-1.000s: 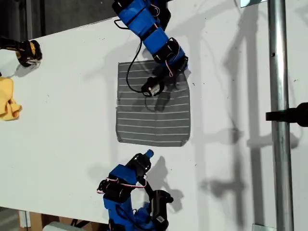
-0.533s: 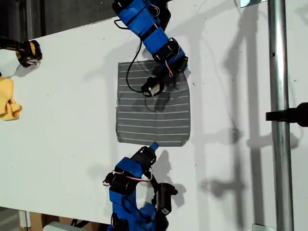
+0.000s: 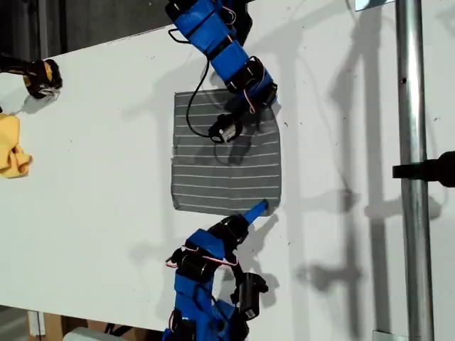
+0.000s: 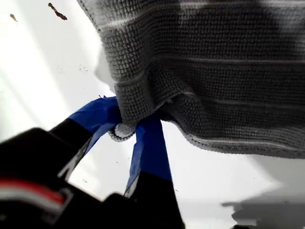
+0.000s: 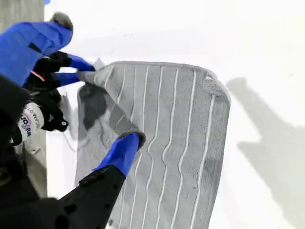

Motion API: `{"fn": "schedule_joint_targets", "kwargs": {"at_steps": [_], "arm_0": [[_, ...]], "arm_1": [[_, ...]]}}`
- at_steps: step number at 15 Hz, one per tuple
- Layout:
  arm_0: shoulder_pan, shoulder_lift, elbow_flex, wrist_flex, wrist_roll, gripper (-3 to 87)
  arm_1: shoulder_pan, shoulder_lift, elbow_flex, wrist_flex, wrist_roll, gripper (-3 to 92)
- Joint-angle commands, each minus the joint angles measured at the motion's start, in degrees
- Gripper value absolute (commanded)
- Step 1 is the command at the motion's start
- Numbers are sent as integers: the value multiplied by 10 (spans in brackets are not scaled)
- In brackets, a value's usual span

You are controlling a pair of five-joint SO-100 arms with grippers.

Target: Grasp corners of a towel and fold twice.

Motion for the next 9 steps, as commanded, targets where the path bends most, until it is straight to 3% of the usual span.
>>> {"fn": "schedule_joint_targets", "kwargs": {"at_steps": [1, 9], "arm_0": [[4, -33, -3, -7, 1, 386], [4, -206, -7, -81, -20, 366]], "arm_1": [[6, 23, -19, 4, -5, -1], [2, 23, -19, 6, -4, -1]]}}
